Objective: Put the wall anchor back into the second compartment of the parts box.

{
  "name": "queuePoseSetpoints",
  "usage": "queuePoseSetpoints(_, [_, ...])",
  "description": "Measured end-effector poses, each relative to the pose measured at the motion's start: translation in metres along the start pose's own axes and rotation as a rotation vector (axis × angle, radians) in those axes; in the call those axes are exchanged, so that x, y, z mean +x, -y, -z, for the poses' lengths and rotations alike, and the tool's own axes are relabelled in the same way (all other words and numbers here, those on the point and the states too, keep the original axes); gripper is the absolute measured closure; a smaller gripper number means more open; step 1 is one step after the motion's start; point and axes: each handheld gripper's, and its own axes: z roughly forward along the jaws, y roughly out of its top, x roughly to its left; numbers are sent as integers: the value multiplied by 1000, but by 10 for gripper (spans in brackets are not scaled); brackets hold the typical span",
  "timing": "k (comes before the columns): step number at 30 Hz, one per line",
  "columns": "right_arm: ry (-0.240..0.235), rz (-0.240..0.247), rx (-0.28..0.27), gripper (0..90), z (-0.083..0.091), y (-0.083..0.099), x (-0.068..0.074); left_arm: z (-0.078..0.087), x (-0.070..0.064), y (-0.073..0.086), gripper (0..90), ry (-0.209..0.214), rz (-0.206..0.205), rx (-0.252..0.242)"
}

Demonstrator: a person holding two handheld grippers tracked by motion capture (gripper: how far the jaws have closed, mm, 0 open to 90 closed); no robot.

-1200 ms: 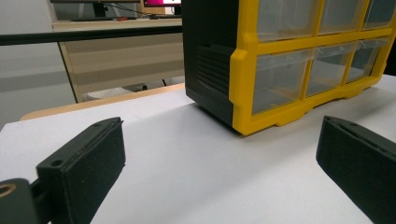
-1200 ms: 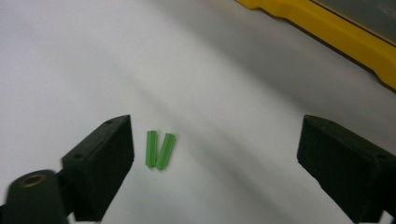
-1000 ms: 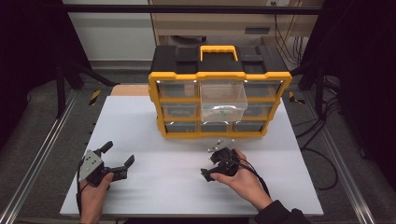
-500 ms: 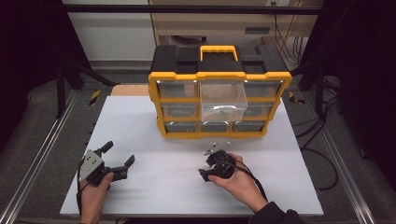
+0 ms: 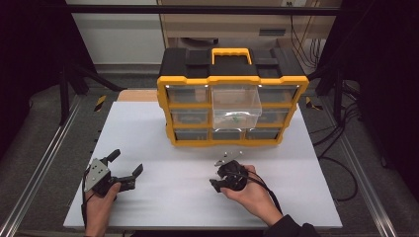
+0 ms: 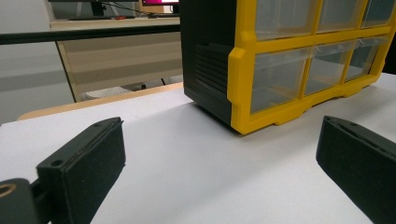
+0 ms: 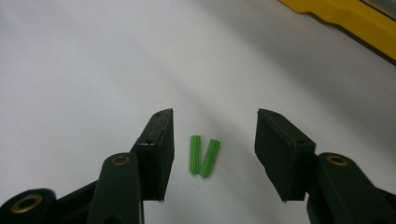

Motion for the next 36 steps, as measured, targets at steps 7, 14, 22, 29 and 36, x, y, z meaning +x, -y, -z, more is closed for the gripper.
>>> queuePoseSetpoints(7, [10, -9, 6, 529, 1, 0, 0, 0, 0, 0, 11, 2, 1, 0])
queuePoseSetpoints(14, [8, 3, 6, 587, 3, 2, -1, 0, 0, 0, 11, 4, -2, 3])
queuePoseSetpoints(22, [2, -9, 23, 637, 3, 5, -3, 0, 0, 0, 11, 5, -4, 3])
queuePoseSetpoints(29, [3, -7, 29, 679, 2, 7, -4, 0, 0, 0, 11, 3, -3, 1])
queuePoseSetpoints(36, [1, -10, 34, 706, 1, 9, -6, -2, 0, 0, 11, 5, -4, 4])
